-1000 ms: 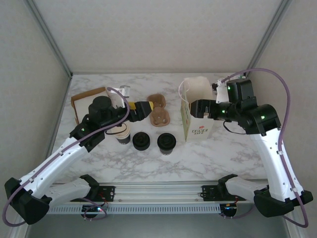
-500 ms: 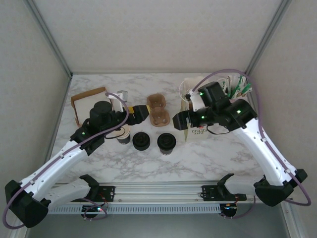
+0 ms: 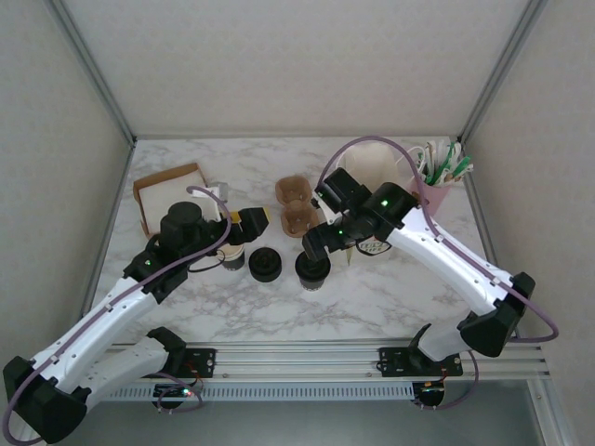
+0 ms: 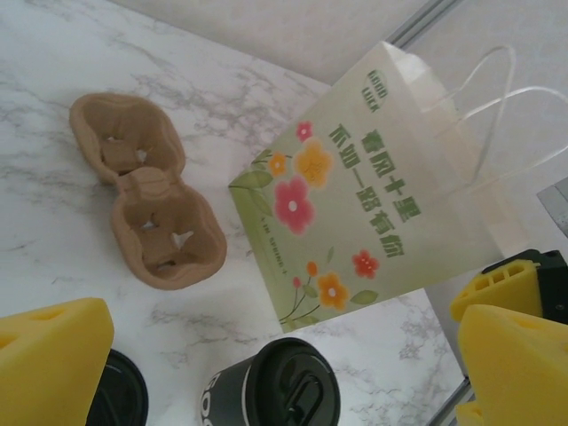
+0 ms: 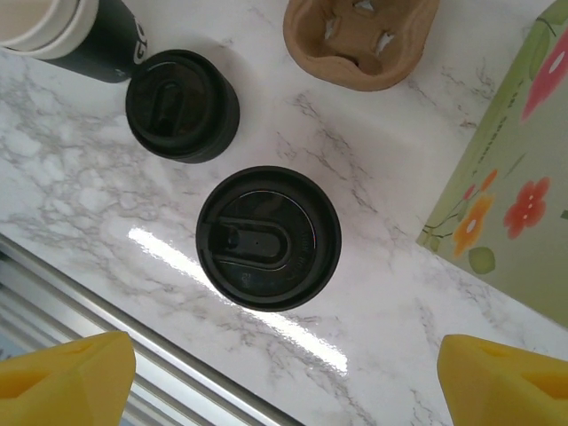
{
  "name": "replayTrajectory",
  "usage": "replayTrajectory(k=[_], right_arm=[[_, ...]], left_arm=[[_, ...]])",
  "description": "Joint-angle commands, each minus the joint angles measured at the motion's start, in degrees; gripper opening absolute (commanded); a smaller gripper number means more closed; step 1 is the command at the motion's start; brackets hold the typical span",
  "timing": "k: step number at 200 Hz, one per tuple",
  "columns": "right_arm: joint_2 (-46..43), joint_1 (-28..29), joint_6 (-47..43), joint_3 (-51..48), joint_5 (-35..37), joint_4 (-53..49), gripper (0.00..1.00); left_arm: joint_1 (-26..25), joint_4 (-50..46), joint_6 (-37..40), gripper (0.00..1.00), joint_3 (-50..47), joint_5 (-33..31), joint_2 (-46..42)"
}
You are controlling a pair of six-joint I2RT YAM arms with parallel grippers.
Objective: Pack the takeout coffee
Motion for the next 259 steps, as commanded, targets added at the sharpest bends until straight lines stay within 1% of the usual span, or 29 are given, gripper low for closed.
replayTrajectory(k=[1, 26, 45, 59, 83, 152, 180, 259], right_arm=[[1.99, 1.16, 1.62, -0.56, 2.8, -0.64, 0.88], [4.76, 2.54, 2.5, 0.03, 3.26, -0.75, 0.88], [7.11, 3.38, 2.85, 0.72, 3.11, -0.73, 0.88], [9.08, 3.74, 3.72, 1.32, 3.57, -1.16, 0.88], [11.07, 4.29, 4.83, 1.0, 4.65, -0.74, 0.88], [12.88, 4.65, 5.26, -2.23, 3.87, 1.63, 0.88], [14.27, 4.91, 5.32, -1.63, 3.63, 1.46, 0.86], [18.78, 5.35, 4.9, 1.23, 2.39, -0.94, 0.86]], left_arm=[[1.61, -0.51, -0.21, 1.0, -0.87, 1.01, 0.56], [4.08, -0.03, -0.43, 1.0, -1.01, 5.38, 2.81], [6.03, 1.73, -1.55, 1.0, -1.5, 10.66, 4.27], [6.51, 3.04, -2.21, 1.0, -2.11, 12.12, 4.51], [6.95, 4.4, -2.88, 1.0, -3.01, 12.77, 4.5], [7.22, 6.12, -3.98, 1.0, -3.95, 13.67, 6.0], [7.29, 5.98, -3.9, 1.0, -3.77, 13.41, 6.47], [7.31, 6.1, -3.75, 1.0, -3.33, 13.59, 7.4]])
